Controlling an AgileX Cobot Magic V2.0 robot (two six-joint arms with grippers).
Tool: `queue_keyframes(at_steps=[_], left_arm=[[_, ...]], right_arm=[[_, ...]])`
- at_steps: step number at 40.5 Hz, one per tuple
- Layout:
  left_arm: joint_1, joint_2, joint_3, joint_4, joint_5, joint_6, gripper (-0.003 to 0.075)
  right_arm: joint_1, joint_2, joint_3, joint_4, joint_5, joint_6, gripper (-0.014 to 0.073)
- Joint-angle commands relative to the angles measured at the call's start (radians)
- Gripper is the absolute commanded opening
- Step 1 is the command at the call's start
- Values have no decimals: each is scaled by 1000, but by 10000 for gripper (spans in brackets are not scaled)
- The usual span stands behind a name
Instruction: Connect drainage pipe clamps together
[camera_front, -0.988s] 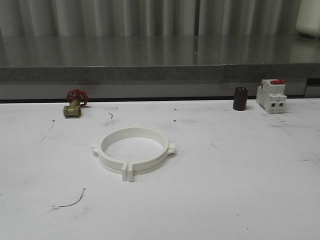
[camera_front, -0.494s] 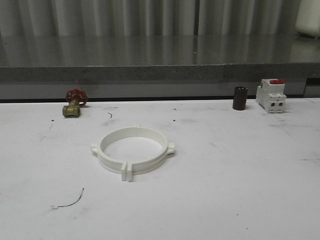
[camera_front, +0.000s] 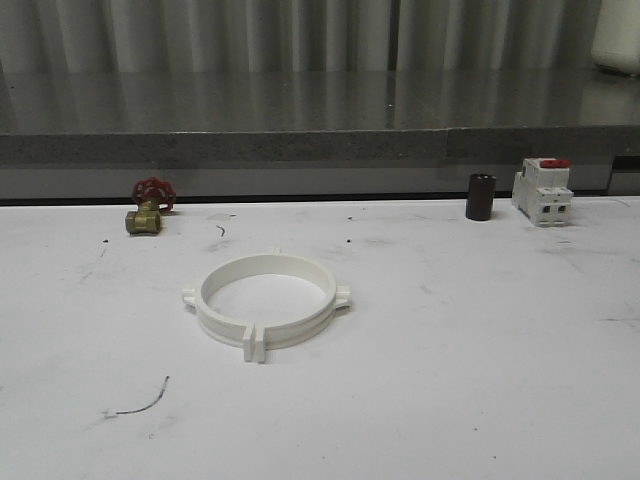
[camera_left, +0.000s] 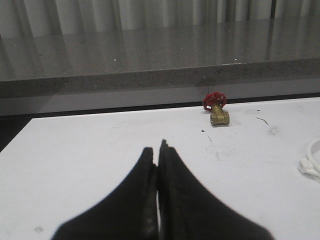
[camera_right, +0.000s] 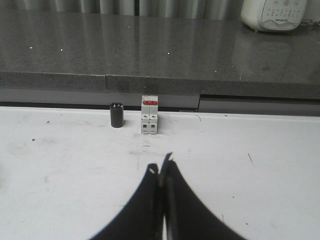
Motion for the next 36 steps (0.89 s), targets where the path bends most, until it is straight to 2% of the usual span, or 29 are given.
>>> queue_keyframes(at_steps=[1,19,29,36], left_arm=[[1,-22,0,-10,-84,-3,-20],[1,-22,0,-10,-84,-3,-20],[1,-22,0,-10,-84,-3,-20],[1,-22,0,-10,-84,-3,-20]], right_arm=[[1,11,-27,-13,-83,-7,-114],[1,10,-3,-18,-117,-7,-114],[1,-54,200,86,-256,-41,-114],[1,-162,347,159,-279,-83,-114]])
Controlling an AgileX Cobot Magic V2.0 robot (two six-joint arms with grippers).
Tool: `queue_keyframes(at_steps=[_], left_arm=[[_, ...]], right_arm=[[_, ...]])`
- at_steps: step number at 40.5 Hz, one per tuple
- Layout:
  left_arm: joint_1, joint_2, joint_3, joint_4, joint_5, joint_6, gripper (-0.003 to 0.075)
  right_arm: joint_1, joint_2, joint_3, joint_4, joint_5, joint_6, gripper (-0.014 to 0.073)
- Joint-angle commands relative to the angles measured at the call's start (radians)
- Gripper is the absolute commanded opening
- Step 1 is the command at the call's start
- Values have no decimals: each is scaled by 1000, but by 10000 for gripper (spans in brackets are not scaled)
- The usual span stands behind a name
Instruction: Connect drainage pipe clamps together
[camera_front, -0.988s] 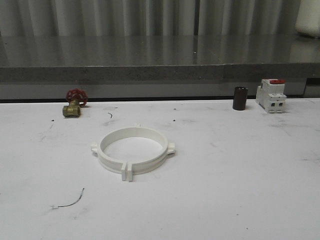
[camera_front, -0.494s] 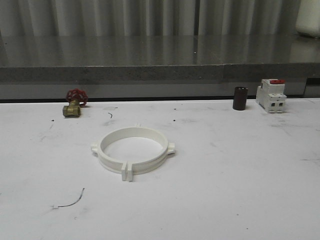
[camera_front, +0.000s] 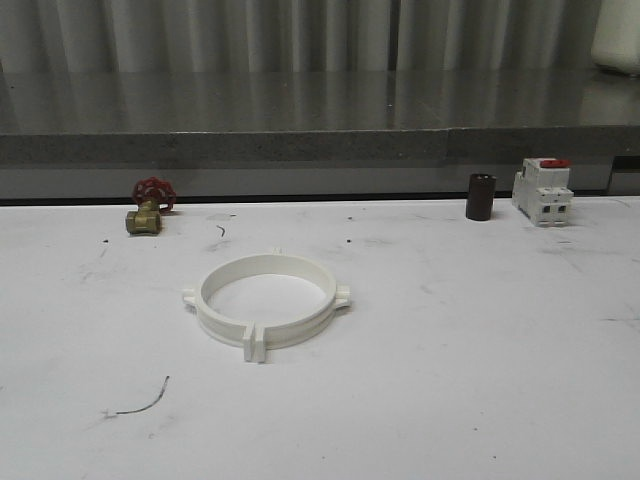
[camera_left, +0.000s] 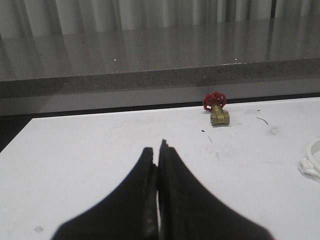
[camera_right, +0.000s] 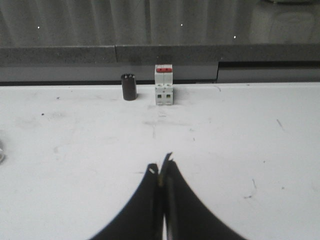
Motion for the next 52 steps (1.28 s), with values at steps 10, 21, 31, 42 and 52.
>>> queue_keyframes(at_steps=[10,21,31,42,52], left_arm=[[1,-20,0,-10,-84,-3,-20],[1,-20,0,-10,-84,-3,-20],[1,-20,0,-10,-84,-3,-20],[1,-20,0,-10,-84,-3,-20],[1,-20,0,-10,-84,-3,-20]], right_arm=[[1,-55,46,79,-123,-141,-114],[1,-54,46,79,-121,-141,-114],[1,-54,46,79,-121,-141,-114],[1,-54,46,79,-121,-141,-114],[1,-54,46,79,-121,-141,-114]])
